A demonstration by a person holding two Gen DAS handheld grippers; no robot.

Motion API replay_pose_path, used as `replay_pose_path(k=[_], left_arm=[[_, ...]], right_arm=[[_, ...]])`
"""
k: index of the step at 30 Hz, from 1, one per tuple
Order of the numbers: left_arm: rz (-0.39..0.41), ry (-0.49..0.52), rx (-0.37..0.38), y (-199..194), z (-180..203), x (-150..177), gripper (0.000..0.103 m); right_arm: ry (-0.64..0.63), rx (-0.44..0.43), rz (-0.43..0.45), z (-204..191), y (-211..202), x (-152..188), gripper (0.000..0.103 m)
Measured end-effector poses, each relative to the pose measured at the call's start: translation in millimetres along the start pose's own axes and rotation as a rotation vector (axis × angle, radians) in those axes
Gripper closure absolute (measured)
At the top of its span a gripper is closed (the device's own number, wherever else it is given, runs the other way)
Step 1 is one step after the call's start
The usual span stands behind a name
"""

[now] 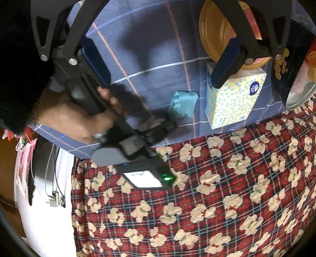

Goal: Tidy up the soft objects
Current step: 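Grasp the clear plastic bag with the right tool, then grasp the teal cloth with the left tool while the right tool holds the bag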

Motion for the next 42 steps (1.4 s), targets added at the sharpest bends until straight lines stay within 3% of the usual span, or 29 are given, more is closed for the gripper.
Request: replay_pose_path(k=[10,13,17,28,31,35,36,39,42], left_arm=[[-0.038,0.007,-0.001,17.1,13.9,-1.9,0.001],[-0.038,0.043,-0.049,35.7,17.9,-9.3,0.001],[-0.051,0.125,-0.151,69.7,15.6,-17.8,0.001],[-0.244,-0.017,-0.218,132.8,-10.8,6.9,0.004],[-0.334,-0.056,-0.235,142.9,-16.3,24.2,0.006],[-0.334,-0.056,-0.232,143.0,-14.8,25.8,0.008],[-0.332,-0.055,-0.227,142.2,-14.5,25.3,0.014],[-0.317,-0.088,-0.131,140.5,-5.0,22.2,0.054],[-0.311,-0.096,-0.123,138.5,-5.0,21.0,0.062]], right_arm=[[0.212,0.102,0.035,79.1,-77.6,53.3,0.056],[0.257,0.096,0.079,83.0,-89.2,60.9,0.056],[0.212,0.131,0.099,80.3,-94.5,64.2,0.056],[0.25,0.1,0.112,78.8,-93.1,63.1,0.056],[0.25,0.101,0.112,79.1,-93.4,63.2,0.056],[0.244,0.105,0.111,79.3,-93.6,63.8,0.056],[0.244,0.105,0.111,79.2,-93.7,63.9,0.056],[0.255,0.105,0.113,79.4,-94.5,63.9,0.056],[0.276,0.111,0.119,80.9,-97.0,65.7,0.056]])
Point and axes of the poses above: each gripper's, at about its wrist camera, not at the fingertips, and y roughly the way its jaws point, z to its right, x to its underside, the point moved 9 cm from there along y, roughly the way its jaws point, and after that the axes turned 15 degrees about z, right-handed, at the moved point
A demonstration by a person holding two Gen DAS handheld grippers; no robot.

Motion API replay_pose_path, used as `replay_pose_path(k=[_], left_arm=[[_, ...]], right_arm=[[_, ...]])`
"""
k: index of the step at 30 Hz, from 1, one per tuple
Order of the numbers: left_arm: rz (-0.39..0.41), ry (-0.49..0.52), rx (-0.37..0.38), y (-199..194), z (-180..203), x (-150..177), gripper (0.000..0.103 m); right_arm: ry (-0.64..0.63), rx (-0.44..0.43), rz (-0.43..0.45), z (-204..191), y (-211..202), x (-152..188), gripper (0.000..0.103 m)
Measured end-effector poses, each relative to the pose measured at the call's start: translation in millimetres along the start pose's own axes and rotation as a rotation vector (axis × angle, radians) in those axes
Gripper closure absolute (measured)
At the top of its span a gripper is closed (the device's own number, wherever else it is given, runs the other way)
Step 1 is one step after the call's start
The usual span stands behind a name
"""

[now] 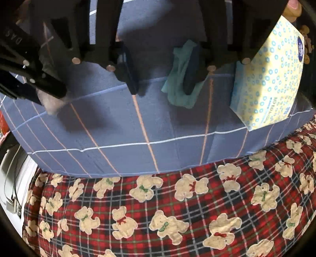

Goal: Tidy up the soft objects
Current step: 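Grasp the teal cloth with the left tool while the right tool holds the bag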

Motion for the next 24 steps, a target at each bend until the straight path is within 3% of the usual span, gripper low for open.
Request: replay_pose_path(k=[2,3,4,8,12,15,20,24], left_arm=[[0.01,-0.021,0.003,-3.0,-4.6,-1.6,0.077],[0.023,-0.046,0.037,-5.5,-4.2,-2.9,0.093],[0.031,-0.075,0.082,-8.7,-1.4,-2.6,0.094],[0.067,-0.096,0.187,-25.9,20.1,1.1,0.094],[0.186,-0.048,0.206,-54.1,28.1,-4.8,0.094],[0.228,-0.044,0.232,-67.2,26.5,-4.4,0.094],[0.248,-0.103,0.378,-92.6,27.0,2.6,0.094],[0.305,-0.133,0.484,-125.5,28.1,4.3,0.094]], right_arm=[[0.023,0.015,0.008,3.5,-3.3,0.6,0.056],[0.037,0.024,0.017,5.6,-5.8,0.4,0.056],[0.054,0.033,0.034,8.0,-9.5,-0.9,0.056],[0.104,0.066,0.13,14.0,-31.7,-6.8,0.056],[0.096,0.129,0.237,13.7,-58.2,-12.9,0.056],[0.073,0.186,0.308,11.9,-75.9,-16.2,0.056],[0.022,0.281,0.4,7.9,-101.7,-18.9,0.056],[-0.013,0.305,0.458,-1.2,-119.1,-21.3,0.056]])
Point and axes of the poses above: each gripper's, at about its wrist camera, not at the fingertips, and y roughly the way its jaws point, z to its right, x to its underside, the point moved 9 cm from there along y, roughly the way its jaws point, and after that the axes turned 15 degrees about z, right-handed, at the moved point
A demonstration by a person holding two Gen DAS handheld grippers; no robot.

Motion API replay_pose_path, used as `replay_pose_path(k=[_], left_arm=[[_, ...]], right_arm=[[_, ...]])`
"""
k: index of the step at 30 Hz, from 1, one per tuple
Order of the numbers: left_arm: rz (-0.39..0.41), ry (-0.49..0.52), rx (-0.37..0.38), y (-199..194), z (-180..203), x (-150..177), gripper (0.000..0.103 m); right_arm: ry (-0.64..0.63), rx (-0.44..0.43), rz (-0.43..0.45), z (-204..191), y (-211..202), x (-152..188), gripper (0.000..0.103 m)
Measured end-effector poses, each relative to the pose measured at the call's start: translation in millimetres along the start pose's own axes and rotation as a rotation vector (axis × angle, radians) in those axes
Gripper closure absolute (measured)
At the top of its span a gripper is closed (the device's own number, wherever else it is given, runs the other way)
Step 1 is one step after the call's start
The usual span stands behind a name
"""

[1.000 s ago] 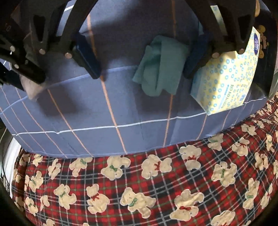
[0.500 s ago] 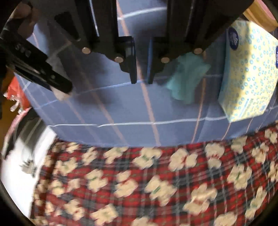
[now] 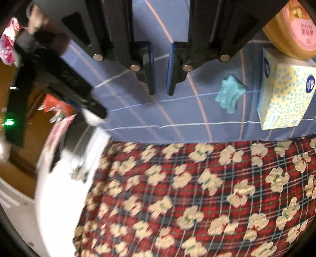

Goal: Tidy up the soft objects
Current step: 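Grasp the teal cloth with the left tool while the right tool holds the bag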

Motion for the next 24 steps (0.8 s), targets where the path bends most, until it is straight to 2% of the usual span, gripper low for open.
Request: replay_pose_path(k=[4,7,11,13,16,18,20,22,24], left_arm=[[0.055,0.011,0.032,-25.2,5.1,-5.3,0.094],[0.055,-0.004,0.025,-30.1,0.7,-4.8,0.094],[0.062,-0.036,0.048,-38.2,-2.8,-4.8,0.094],[0.077,-0.022,0.046,-42.4,-2.8,-5.2,0.094],[0.087,0.014,0.015,-44.2,-3.0,-4.8,0.094],[0.078,0.057,-0.049,-36.1,-4.9,-6.9,0.093],[0.077,0.129,-0.175,-26.6,-14.0,-13.2,0.08],[0.051,0.183,-0.291,-11.6,-26.6,-17.8,0.042],[-0.002,0.229,-0.448,10.7,-46.1,-20.3,0.028]], right_arm=[[-0.011,-0.006,0.012,-7.2,-11.7,1.1,0.056],[-0.003,-0.019,-0.005,-10.9,-13.9,5.0,0.056],[0.016,-0.016,0.034,-8.0,-20.6,-2.2,0.056],[0.04,-0.021,0.048,-5.5,-23.9,-5.6,0.056],[0.054,-0.022,0.037,-4.3,-22.6,-4.5,0.056],[0.064,-0.032,0.023,-5.0,-20.7,-2.7,0.056],[0.07,-0.037,0.016,-4.8,-19.7,-1.6,0.056],[0.071,-0.038,0.017,-4.7,-19.7,-1.7,0.056],[0.07,-0.033,0.018,-4.1,-19.5,-1.5,0.056]])
Point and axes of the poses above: each gripper's, at about its wrist camera, not at the fingertips, and y roughly the way its jaws point, z to its right, x to its underside, the point moved 9 cm from there along y, roughly the way its jaws point, and after that the axes turned 15 degrees about z, right-handed, at the moved point
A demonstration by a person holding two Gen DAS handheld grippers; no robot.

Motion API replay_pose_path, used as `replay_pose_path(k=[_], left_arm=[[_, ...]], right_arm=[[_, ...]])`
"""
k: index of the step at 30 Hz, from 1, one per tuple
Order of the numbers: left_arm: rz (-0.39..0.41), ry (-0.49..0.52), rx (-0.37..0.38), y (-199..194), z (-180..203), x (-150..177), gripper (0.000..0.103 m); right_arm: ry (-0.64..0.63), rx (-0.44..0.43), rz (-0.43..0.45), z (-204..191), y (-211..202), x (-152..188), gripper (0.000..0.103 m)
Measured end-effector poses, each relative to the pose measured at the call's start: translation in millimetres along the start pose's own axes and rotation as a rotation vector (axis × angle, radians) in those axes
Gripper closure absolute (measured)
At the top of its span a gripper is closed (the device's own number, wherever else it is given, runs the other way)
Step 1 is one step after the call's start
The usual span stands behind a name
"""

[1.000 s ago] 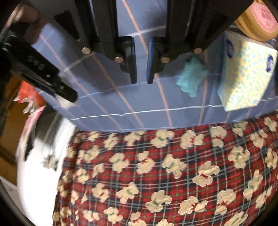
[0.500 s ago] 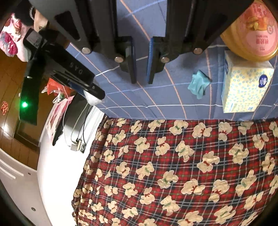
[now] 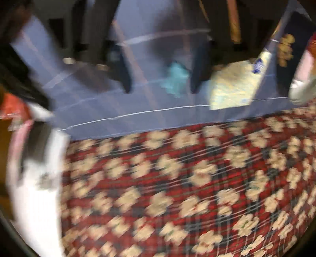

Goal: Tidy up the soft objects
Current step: 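Grasp the teal cloth with the left tool while the right tool holds the bag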

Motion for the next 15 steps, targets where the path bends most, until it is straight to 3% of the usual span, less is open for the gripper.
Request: replay_pose_path(k=[5,8,12,14,15], left_arm=[[-0.164,0.169,-0.149,58.4,4.0,29.1,0.028],[-0.303,0.147,-0.152,81.2,2.4,51.9,0.029],[-0.311,0.078,-0.172,89.8,-8.5,48.1,0.024],[-0.319,0.049,-0.156,89.5,-10.6,50.3,0.028],[-0.317,0.05,-0.143,89.5,-7.4,50.4,0.048]], right_arm=[[0.028,0.017,0.004,10.1,1.5,-2.1,0.056],[0.066,0.014,-0.008,15.6,3.2,-1.0,0.056],[0.094,0.003,-0.021,17.4,4.2,0.8,0.056],[0.093,0.003,-0.017,16.7,4.2,0.3,0.056],[0.09,0.003,-0.014,16.2,4.1,-0.3,0.056]])
Point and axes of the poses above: each gripper's, at about its wrist camera, not at the fingertips, and y roughly the way its jaws point, z to its right, x to its underside, the point moved 9 cm from there along y, roughly the way its jaws point, and after that the axes turned 15 degrees about z, right-handed, at the moved point
